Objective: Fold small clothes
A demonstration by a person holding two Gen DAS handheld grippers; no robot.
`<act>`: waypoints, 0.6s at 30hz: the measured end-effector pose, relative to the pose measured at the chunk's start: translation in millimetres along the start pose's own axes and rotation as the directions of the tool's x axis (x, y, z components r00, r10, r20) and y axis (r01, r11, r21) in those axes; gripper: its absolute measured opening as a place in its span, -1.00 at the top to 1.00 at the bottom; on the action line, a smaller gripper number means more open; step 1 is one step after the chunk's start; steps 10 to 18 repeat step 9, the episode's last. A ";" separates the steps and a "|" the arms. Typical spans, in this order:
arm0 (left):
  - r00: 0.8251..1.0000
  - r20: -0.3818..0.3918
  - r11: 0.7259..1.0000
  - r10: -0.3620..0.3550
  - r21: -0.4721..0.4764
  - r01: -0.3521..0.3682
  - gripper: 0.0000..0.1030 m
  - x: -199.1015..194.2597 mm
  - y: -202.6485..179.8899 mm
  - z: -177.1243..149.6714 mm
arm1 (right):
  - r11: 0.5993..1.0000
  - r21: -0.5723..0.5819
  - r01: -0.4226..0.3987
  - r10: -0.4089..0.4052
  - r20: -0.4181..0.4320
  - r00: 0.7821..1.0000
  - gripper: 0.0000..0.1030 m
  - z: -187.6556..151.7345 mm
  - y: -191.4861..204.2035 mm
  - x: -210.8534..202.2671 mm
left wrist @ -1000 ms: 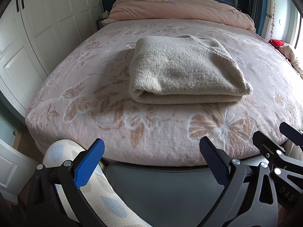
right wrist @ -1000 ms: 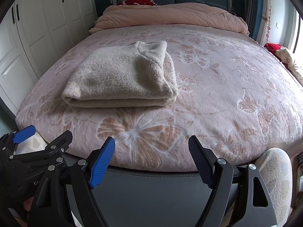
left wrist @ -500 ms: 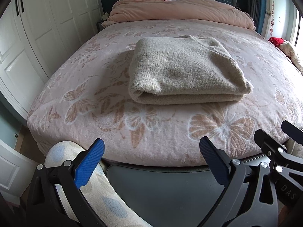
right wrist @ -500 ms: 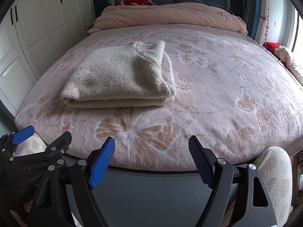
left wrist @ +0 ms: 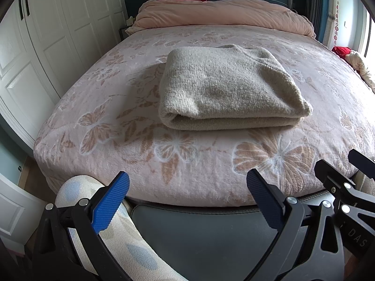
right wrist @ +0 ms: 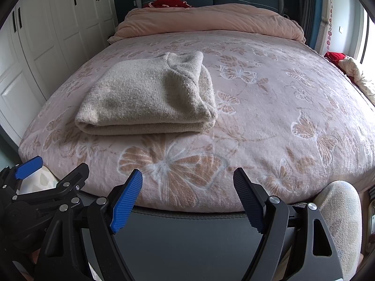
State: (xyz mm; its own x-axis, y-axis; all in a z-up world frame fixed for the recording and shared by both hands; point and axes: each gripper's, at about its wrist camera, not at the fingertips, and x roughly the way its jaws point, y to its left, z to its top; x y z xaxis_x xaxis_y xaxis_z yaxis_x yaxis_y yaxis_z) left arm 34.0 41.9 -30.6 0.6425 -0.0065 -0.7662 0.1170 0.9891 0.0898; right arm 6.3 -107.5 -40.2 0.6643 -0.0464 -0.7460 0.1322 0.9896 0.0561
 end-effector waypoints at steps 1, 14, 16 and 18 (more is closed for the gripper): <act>1.000 0.001 1.000 0.000 0.000 0.000 -0.90 0.2 0.2 -0.3 | 1.000 0.000 0.000 0.000 0.000 1.000 -0.50 0.1 0.2 0.3; 1.000 -0.001 1.000 0.003 0.001 -0.003 -0.89 1.4 0.0 -1.0 | 1.000 0.002 0.001 -0.001 -0.001 1.000 -0.50 0.1 0.8 -0.1; 1.000 -0.001 1.000 0.003 0.001 -0.003 -0.89 1.4 0.0 -1.0 | 1.000 0.002 0.001 -0.001 -0.001 1.000 -0.50 0.1 0.8 -0.1; 1.000 -0.001 1.000 0.003 0.001 -0.003 -0.89 1.4 0.0 -1.0 | 1.000 0.002 0.001 -0.001 -0.001 1.000 -0.50 0.1 0.8 -0.1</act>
